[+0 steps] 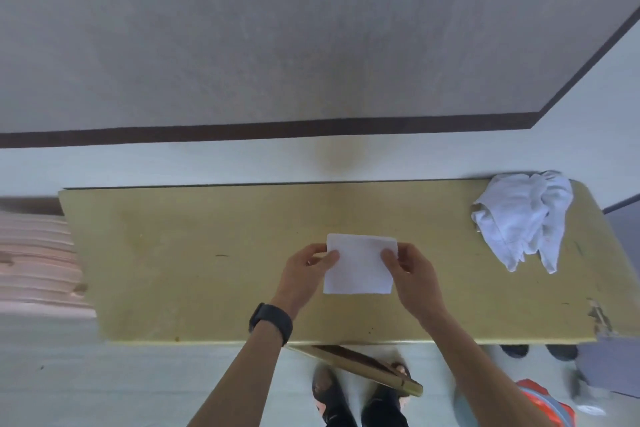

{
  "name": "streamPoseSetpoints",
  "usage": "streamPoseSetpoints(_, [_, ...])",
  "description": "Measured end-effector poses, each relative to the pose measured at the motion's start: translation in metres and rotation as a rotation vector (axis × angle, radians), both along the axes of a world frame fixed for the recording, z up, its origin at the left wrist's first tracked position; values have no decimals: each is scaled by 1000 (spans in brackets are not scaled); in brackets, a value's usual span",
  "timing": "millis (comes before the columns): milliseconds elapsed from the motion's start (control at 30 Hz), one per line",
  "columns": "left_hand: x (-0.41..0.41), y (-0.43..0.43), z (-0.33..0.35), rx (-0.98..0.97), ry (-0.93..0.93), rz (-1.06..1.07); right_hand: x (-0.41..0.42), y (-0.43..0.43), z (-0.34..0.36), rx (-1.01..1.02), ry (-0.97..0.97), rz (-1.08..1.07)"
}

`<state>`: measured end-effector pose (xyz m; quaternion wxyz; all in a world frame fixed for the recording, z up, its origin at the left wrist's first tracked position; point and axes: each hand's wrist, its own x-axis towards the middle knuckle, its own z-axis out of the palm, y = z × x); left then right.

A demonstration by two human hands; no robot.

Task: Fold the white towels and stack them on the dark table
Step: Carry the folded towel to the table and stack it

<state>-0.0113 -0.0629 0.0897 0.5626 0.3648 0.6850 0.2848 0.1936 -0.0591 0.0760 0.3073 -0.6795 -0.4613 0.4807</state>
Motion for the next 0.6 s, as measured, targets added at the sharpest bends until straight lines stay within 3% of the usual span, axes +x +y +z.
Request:
streamPoseSetpoints(300, [0, -56, 123, 409, 12, 130, -18, -54, 127, 371, -128, 29])
streamPoseSetpoints(600, [3, -78, 207, 686, 438, 166, -26, -48, 194, 623, -76, 97])
